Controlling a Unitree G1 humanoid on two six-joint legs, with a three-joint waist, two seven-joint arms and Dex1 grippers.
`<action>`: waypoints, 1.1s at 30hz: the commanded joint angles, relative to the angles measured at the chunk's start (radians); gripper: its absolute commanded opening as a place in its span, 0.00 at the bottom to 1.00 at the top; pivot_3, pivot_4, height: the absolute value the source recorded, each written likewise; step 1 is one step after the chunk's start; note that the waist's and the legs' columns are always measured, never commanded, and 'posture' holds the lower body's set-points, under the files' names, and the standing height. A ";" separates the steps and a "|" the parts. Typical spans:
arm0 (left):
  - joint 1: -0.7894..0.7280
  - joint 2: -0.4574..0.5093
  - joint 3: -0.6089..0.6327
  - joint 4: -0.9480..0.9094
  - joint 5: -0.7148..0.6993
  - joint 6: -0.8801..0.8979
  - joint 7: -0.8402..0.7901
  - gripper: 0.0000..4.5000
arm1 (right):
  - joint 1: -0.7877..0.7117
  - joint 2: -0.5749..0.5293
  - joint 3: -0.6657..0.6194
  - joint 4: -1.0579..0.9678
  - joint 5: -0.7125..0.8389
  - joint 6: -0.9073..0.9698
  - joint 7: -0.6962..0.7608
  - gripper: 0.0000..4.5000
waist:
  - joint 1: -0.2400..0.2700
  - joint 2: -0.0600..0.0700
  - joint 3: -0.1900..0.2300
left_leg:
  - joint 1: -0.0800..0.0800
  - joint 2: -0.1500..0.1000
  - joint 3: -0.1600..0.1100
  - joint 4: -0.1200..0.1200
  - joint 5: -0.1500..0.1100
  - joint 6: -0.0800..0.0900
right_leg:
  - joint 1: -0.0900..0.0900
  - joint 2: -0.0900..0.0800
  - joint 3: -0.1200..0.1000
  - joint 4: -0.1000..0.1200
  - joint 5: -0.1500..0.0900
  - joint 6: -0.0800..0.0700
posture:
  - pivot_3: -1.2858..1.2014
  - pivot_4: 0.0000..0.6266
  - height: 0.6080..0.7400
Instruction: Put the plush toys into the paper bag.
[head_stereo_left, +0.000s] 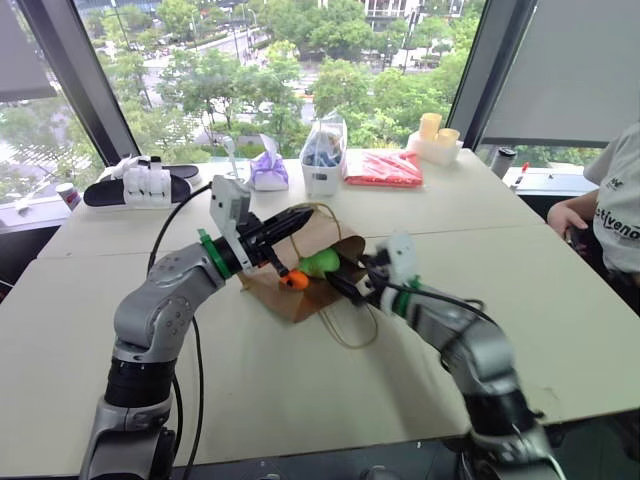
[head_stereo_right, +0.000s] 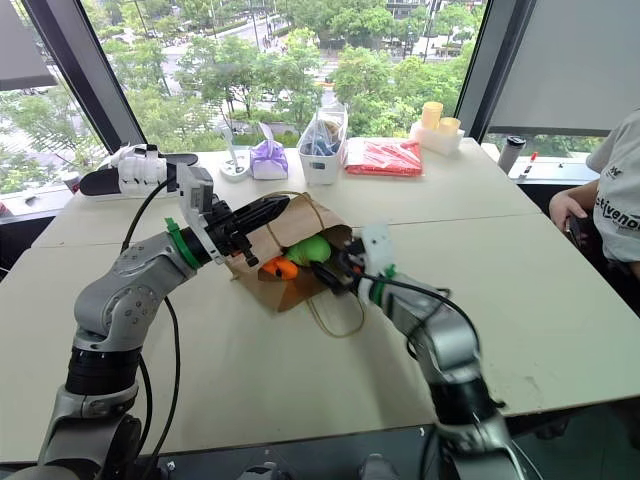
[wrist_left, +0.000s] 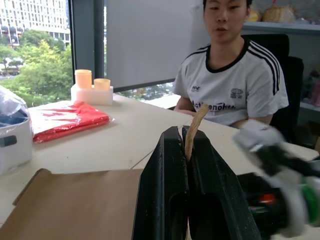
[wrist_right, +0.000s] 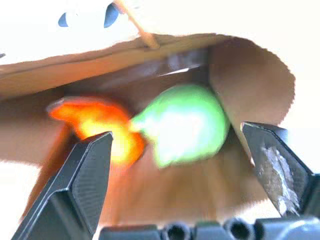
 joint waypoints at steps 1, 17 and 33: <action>-0.021 -0.005 0.014 -0.005 -0.006 -0.029 -0.005 0.00 | 0.091 -0.043 -0.029 -0.115 0.047 0.083 0.005 0.98 | -0.003 0.000 0.000 | 0.000 0.000 0.000 0.000 0.000 0.000 | 0.000 0.000 0.000 0.000 0.000 0.000 | 0.52 0.24 1.00; -0.026 -0.007 0.024 0.005 0.002 -0.047 0.005 0.00 | 0.029 -0.017 0.118 0.267 -0.138 -0.160 0.009 0.47 | -0.006 -0.001 0.000 | 0.003 0.000 0.002 0.000 0.000 0.000 | 0.002 0.000 0.001 0.000 0.000 0.000 | 0.52 0.24 1.00; -0.083 -0.023 0.040 0.074 0.016 -0.084 0.044 0.00 | -0.155 -0.122 -0.143 0.001 0.016 0.065 0.064 0.01 | 0.002 0.000 0.000 | 0.002 0.000 0.001 0.001 0.000 0.000 | 0.002 0.000 0.000 -0.001 0.000 0.000 | 0.52 0.24 1.00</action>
